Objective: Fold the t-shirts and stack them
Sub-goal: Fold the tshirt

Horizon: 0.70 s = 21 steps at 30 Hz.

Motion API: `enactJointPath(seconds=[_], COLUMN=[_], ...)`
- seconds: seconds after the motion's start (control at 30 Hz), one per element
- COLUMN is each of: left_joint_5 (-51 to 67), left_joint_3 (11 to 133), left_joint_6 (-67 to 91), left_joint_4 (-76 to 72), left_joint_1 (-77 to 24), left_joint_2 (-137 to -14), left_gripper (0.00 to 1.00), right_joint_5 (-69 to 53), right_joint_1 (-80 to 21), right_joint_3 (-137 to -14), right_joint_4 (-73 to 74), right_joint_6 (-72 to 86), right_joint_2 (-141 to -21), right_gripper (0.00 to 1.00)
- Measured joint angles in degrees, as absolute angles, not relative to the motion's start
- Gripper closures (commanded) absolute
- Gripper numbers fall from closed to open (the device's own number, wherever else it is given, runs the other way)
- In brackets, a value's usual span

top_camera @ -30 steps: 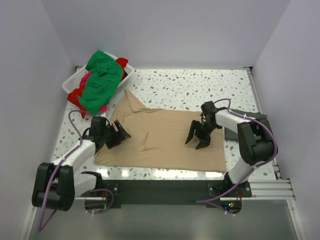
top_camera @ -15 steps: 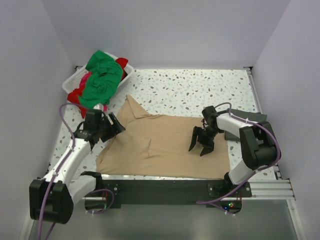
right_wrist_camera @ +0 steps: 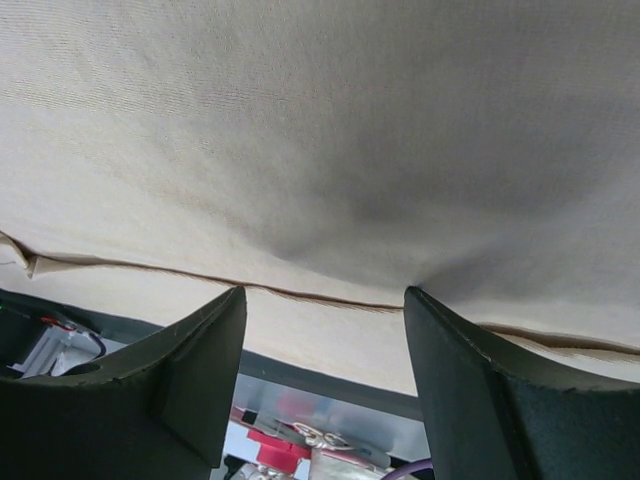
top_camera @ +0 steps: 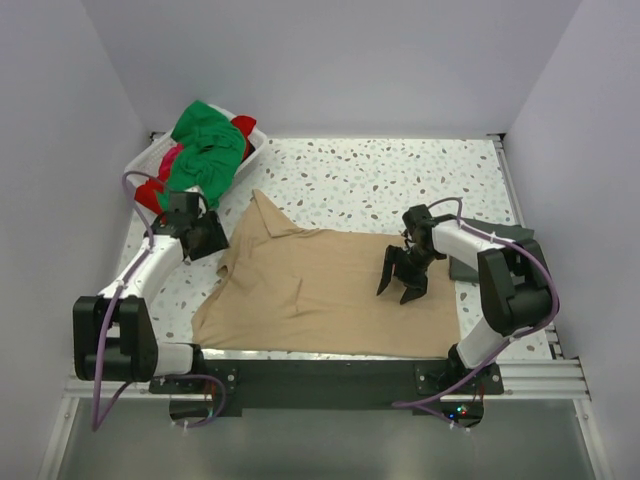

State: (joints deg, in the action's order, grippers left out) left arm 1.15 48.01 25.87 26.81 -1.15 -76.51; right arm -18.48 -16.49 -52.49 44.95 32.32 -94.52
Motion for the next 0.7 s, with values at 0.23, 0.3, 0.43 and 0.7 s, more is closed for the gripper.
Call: enactJointPath(seconds=[0.23, 0.3, 0.43, 0.7], left_joint_5=[4.1, 4.5, 4.8, 4.6], left_joint_3=[45.3, 45.1, 44.8, 44.6], left_joint_6=[25.7, 25.5, 25.3, 23.9], left_joint_4=[26.5, 26.5, 26.6, 26.6], left_joint_1=[-0.6, -0.5, 0.2, 1.5], left_joint_2=[-79.3, -80.9, -82.3, -83.3], left_gripper=[0.48, 0.48, 0.51, 0.83], right_joint_5=[-18.5, -18.5, -18.5, -18.4], right_joint_1=[-16.5, -16.5, -16.5, -16.5], right_joint_3=[-52.5, -52.5, -52.5, -52.5], right_joint_4=[44.8, 44.8, 44.8, 44.8], right_joint_6=[32.3, 32.3, 32.4, 32.4], right_joint_2=[-94.5, -94.5, -94.6, -94.6], right_gripper=[0.32, 0.32, 0.32, 0.32])
